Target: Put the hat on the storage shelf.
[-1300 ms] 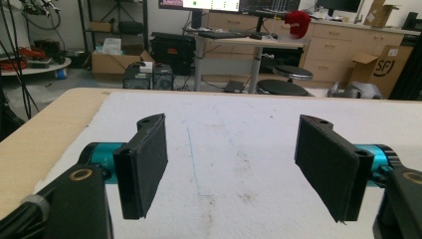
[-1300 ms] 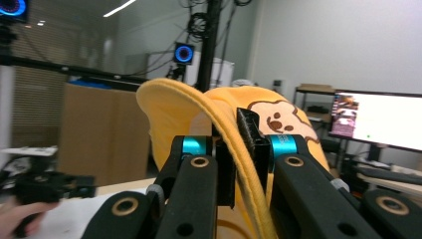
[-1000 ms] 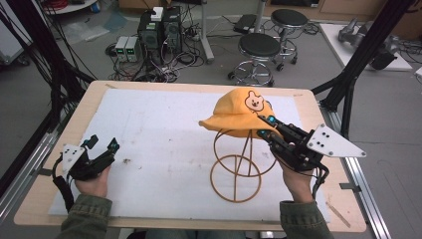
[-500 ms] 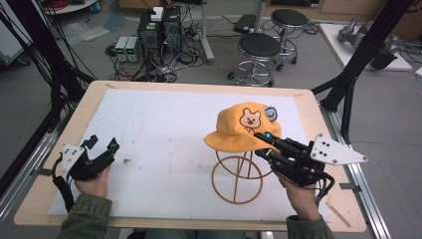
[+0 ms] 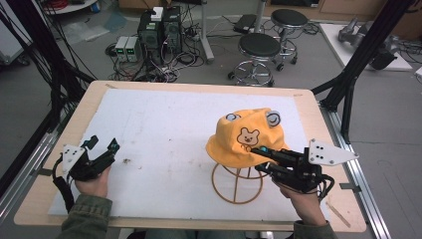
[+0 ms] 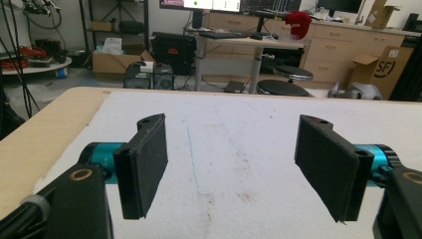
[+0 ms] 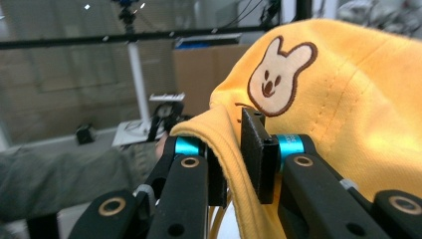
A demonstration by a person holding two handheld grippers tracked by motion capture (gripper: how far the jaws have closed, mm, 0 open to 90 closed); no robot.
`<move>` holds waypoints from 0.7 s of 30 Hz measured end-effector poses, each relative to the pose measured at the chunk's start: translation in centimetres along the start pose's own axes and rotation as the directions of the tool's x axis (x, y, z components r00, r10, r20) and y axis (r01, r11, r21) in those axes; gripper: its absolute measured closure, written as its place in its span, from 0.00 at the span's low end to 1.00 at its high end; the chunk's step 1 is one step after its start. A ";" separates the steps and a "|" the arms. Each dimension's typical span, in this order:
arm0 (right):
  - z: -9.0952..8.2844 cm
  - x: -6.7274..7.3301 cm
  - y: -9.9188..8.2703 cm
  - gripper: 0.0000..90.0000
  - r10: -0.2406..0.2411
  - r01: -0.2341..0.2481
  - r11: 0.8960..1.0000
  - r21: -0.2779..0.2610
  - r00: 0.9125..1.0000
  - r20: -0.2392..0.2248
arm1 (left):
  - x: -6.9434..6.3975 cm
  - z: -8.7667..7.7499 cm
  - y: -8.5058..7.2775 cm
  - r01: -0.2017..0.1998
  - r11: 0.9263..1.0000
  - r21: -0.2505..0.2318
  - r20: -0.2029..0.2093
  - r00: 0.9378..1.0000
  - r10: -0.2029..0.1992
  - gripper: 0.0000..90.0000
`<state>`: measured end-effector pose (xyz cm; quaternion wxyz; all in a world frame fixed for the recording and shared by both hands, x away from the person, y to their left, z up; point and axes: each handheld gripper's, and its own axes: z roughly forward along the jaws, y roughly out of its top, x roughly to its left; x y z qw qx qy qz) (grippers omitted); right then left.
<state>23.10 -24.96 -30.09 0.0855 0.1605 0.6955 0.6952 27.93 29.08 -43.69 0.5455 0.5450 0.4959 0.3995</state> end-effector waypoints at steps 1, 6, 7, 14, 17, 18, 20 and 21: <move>0.0 0.0 0.0 0.90 -0.006 0.006 1.000 0.008 1.000 -0.009 | 0.0 0.0 0.0 0.000 1.000 0.000 0.000 1.000 0.000 0.32; -0.1 0.2 -0.2 0.90 -0.012 0.015 0.998 0.062 0.999 -0.043 | 0.0 0.0 0.0 0.000 1.000 0.001 0.000 1.000 0.000 0.32; -0.1 0.3 -0.2 0.89 -0.016 0.020 0.997 0.074 0.999 -0.043 | 0.0 0.0 0.0 0.000 1.000 0.001 0.001 1.000 0.000 0.32; -0.2 0.4 -0.3 0.87 -0.011 0.024 0.987 0.157 0.996 -0.087 | 0.1 0.0 0.0 0.004 1.000 0.001 0.002 1.000 -0.004 0.32; -0.2 0.4 -0.3 0.87 -0.007 0.026 0.982 0.188 0.995 -0.104 | 0.1 0.0 0.0 0.006 1.000 -0.001 0.001 1.000 -0.006 0.32; -0.2 0.4 -0.3 0.87 -0.013 0.033 0.981 0.193 0.994 -0.105 | 0.1 0.0 0.0 0.007 1.000 -0.001 0.001 1.000 -0.007 0.32; -0.2 0.5 -0.4 0.87 -0.017 0.041 0.976 0.213 0.994 -0.112 | 0.1 0.0 0.0 0.007 1.000 -0.001 0.001 1.000 -0.007 0.32; -0.1 0.5 -0.4 0.87 -0.028 0.054 0.972 0.227 0.993 -0.116 | 0.1 0.0 0.0 0.008 1.000 0.000 0.000 1.000 -0.008 0.32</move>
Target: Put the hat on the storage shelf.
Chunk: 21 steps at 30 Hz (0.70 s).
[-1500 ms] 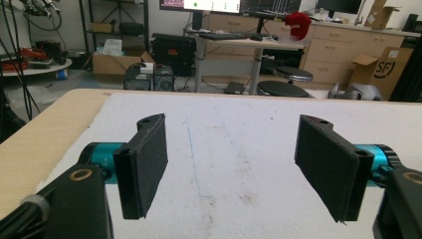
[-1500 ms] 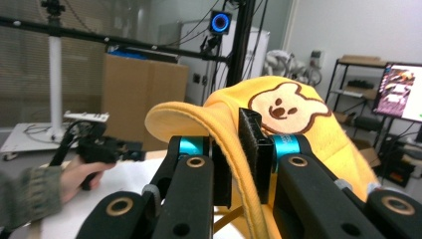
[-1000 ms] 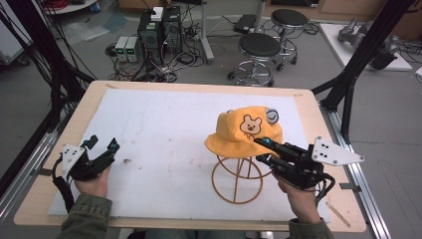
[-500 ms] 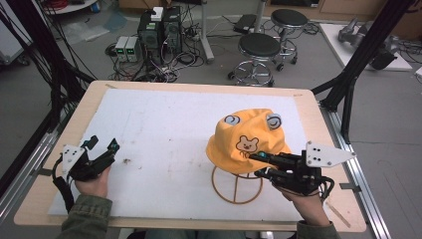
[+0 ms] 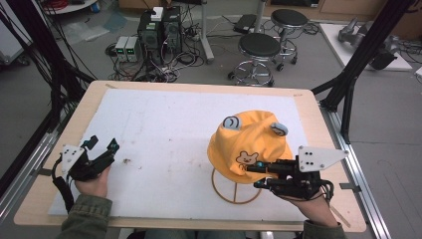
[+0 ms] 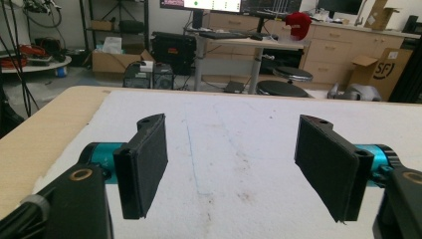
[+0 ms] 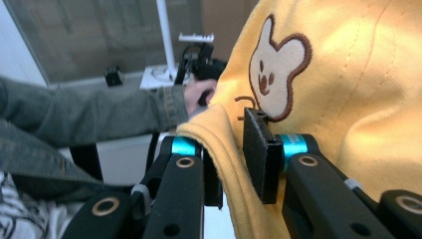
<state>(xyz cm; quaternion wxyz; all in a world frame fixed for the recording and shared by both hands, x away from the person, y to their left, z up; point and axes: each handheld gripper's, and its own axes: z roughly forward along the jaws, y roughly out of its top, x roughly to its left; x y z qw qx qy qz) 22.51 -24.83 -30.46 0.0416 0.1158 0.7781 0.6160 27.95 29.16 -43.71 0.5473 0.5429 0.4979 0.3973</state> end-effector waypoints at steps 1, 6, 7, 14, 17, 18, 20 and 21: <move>0.1 0.1 0.0 0.86 -0.008 0.008 1.000 0.012 1.000 -0.002 | 0.0 0.0 0.0 0.000 1.000 0.000 0.000 1.000 0.000 0.32; 0.1 0.1 -0.1 0.84 -0.017 0.017 1.000 0.015 1.000 0.000 | 0.0 0.0 0.0 0.001 1.000 -0.002 0.000 1.000 -0.001 0.32; 0.1 0.1 -0.1 0.83 -0.018 0.018 1.000 0.010 1.000 -0.002 | 0.0 0.0 0.0 0.002 1.000 -0.003 -0.001 1.000 -0.002 0.32; -0.2 0.3 -0.1 0.77 -0.048 0.049 0.999 -0.025 0.999 0.015 | 0.1 0.0 0.0 0.003 1.000 0.000 -0.002 1.000 -0.003 0.32; -0.3 0.6 0.0 0.72 -0.061 0.062 0.997 -0.037 0.998 0.025 | 0.1 0.0 0.0 0.009 1.000 -0.003 -0.003 1.000 -0.009 0.32; -0.4 0.6 0.0 0.70 -0.062 0.063 0.997 -0.044 0.998 0.028 | 0.1 0.0 0.0 0.009 1.000 -0.003 -0.004 1.000 -0.009 0.32; -0.6 0.6 0.0 0.64 -0.071 0.073 0.995 -0.062 0.997 0.038 | 0.1 0.0 0.0 0.011 1.000 -0.004 -0.006 1.000 -0.011 0.32; -0.6 0.7 0.0 0.61 -0.068 0.070 0.995 -0.064 0.997 0.038 | 0.2 0.0 0.0 0.010 1.000 -0.003 -0.005 1.000 -0.010 0.32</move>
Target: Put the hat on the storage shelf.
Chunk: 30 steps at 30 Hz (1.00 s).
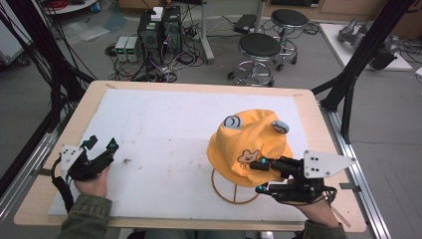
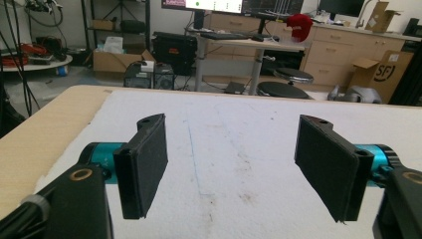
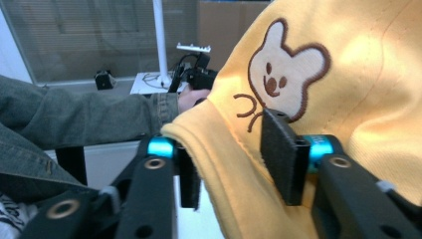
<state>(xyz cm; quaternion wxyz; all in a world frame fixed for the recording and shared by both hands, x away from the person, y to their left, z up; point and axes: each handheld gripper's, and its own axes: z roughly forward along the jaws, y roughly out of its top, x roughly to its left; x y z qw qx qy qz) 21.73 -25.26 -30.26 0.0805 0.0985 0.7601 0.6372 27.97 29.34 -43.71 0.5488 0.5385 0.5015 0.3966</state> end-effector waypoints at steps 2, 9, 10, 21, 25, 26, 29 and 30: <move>-0.1 0.1 0.1 0.55 -0.011 0.011 1.000 -0.013 1.000 0.014 | 0.0 0.0 0.0 0.002 1.000 -0.001 -0.001 1.000 -0.002 0.32; -0.1 0.3 0.1 0.38 -0.027 0.028 0.999 -0.022 0.998 0.059 | 0.1 0.0 0.0 0.003 1.000 -0.001 -0.003 1.000 -0.003 0.32; -0.1 0.4 0.1 0.36 -0.027 0.029 0.999 -0.023 0.998 0.064 | 0.1 0.0 0.0 0.004 1.000 -0.003 -0.003 1.000 -0.004 0.32; 0.1 0.8 0.5 0.24 -0.062 0.059 0.998 0.030 0.991 0.115 | 0.2 0.0 0.0 0.009 1.000 -0.004 -0.008 1.000 -0.009 0.32; 0.0 1.1 0.7 0.19 -0.093 0.084 0.994 0.065 0.985 0.147 | 0.2 0.0 0.0 0.009 1.000 -0.004 -0.008 1.000 -0.009 0.32; 0.0 1.2 0.8 0.18 -0.108 0.096 0.992 0.082 0.981 0.158 | 0.2 0.0 0.0 0.011 1.000 -0.003 -0.009 1.000 -0.011 0.32; 0.1 1.5 1.0 0.14 -0.148 0.128 0.984 0.122 0.974 0.171 | 0.2 0.0 0.0 0.011 1.000 -0.003 -0.010 1.000 -0.011 0.32; 0.1 1.6 1.1 0.14 -0.158 0.136 0.982 0.131 0.972 0.174 | 0.2 0.0 0.0 0.011 1.000 -0.003 -0.010 1.000 -0.011 0.32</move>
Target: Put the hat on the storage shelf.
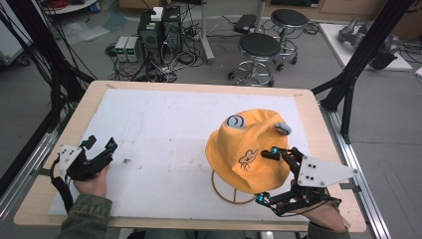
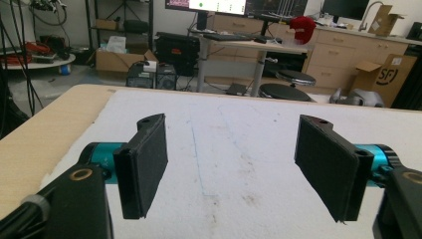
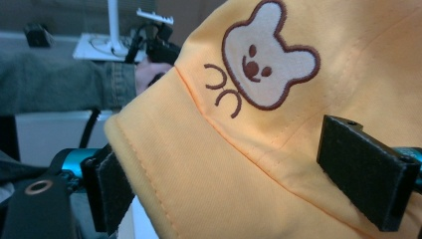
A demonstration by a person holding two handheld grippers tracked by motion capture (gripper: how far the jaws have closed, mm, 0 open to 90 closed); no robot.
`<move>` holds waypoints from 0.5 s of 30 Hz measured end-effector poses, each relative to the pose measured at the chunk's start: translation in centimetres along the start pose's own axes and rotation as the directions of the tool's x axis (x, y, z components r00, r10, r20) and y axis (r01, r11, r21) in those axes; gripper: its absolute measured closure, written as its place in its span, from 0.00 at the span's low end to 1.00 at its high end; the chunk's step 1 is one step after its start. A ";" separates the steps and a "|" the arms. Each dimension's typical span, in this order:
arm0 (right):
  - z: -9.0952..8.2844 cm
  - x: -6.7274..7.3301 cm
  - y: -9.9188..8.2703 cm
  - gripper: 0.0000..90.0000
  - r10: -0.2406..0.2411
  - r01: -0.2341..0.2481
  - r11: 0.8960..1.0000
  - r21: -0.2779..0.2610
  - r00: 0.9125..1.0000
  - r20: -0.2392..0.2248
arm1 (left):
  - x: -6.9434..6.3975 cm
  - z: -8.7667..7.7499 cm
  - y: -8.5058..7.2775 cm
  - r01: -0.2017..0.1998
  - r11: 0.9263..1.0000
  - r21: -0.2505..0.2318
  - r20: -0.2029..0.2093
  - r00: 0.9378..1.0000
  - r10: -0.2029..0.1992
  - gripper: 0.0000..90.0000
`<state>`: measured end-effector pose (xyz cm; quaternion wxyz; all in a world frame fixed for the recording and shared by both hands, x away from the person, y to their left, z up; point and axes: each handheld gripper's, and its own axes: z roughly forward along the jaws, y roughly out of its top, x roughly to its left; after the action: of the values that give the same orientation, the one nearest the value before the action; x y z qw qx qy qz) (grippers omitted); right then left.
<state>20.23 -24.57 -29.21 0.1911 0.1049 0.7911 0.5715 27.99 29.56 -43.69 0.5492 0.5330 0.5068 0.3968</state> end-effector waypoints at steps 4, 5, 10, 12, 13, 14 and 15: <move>-0.3 0.4 0.4 0.10 -0.030 0.031 0.999 0.013 0.999 -0.045 | 0.0 0.0 0.0 0.001 1.000 -0.001 0.000 1.000 -0.001 0.32; -0.5 0.6 0.5 0.10 -0.021 0.021 1.000 0.003 0.998 -0.066 | 0.0 0.0 0.0 0.004 1.000 -0.002 0.000 1.000 -0.004 0.32; -0.9 0.9 1.2 0.10 -0.023 0.019 0.999 -0.049 0.997 -0.075 | 0.0 0.0 0.0 0.007 1.000 -0.003 -0.001 1.000 -0.007 0.32; -1.1 0.9 1.3 0.10 -0.014 0.008 0.996 -0.084 0.997 -0.073 | 0.1 0.0 0.0 0.007 1.000 -0.002 -0.001 1.000 -0.007 0.32; -1.2 0.9 1.4 0.10 0.001 -0.009 0.994 -0.110 0.998 -0.067 | 0.1 0.0 0.0 0.007 1.000 -0.002 0.000 1.000 -0.007 0.32; -1.4 0.8 1.4 0.10 0.009 -0.017 0.992 -0.127 0.998 -0.063 | 0.1 0.0 0.0 0.008 1.000 -0.003 0.000 1.000 -0.008 0.32; -1.6 0.6 1.4 0.10 0.015 -0.022 0.986 -0.163 0.999 -0.045 | 0.1 0.0 0.0 0.008 1.000 -0.003 0.000 1.000 -0.008 0.32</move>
<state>18.88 -25.25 -27.53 0.1765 0.0838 0.7446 0.6383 27.99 29.67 -43.70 0.5516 0.5303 0.5083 0.3952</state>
